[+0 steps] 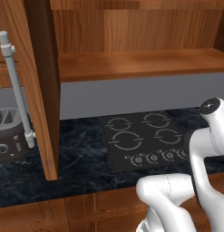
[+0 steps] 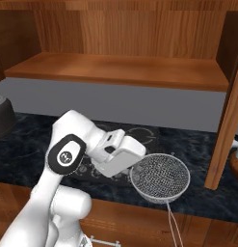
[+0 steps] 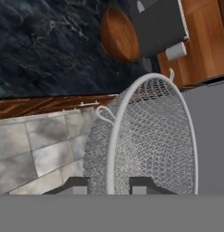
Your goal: Open the cabinet and setup a tea strainer by placing it in the bowl upright.
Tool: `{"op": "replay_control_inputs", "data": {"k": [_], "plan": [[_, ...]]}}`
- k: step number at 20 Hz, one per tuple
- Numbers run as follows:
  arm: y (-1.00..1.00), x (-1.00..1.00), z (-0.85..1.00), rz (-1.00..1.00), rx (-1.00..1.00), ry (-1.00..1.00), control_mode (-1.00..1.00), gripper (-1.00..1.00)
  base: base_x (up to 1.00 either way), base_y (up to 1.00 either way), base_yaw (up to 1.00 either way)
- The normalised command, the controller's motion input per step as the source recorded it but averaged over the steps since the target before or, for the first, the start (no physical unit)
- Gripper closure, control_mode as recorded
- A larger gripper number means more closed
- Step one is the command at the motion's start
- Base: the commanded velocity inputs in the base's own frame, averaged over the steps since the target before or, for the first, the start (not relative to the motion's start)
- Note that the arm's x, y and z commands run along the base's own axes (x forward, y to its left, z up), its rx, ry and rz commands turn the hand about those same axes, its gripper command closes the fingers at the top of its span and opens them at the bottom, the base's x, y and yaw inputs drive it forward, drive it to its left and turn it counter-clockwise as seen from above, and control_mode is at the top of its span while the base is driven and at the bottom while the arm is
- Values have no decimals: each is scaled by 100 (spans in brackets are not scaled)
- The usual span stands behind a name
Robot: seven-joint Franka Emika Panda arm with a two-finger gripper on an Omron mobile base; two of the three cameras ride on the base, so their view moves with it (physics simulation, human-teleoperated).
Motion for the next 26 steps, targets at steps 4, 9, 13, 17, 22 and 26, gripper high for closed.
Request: {"op": "replay_control_inputs", "data": {"k": [4,9,13,17,22,26], "plan": [[-39,34,-1,0,0,0,-100,100,0,0,0],[-37,44,-1,0,0,0,-100,100,0,0,0],[-52,50,0,3,0,0,-100,100,0,0,0],[-53,56,0,5,0,2,-100,100,0,0,0],[-42,52,0,5,0,5,-100,100,0,0,0],[-47,28,0,1,0,3,-100,100,0,0,0]]}}
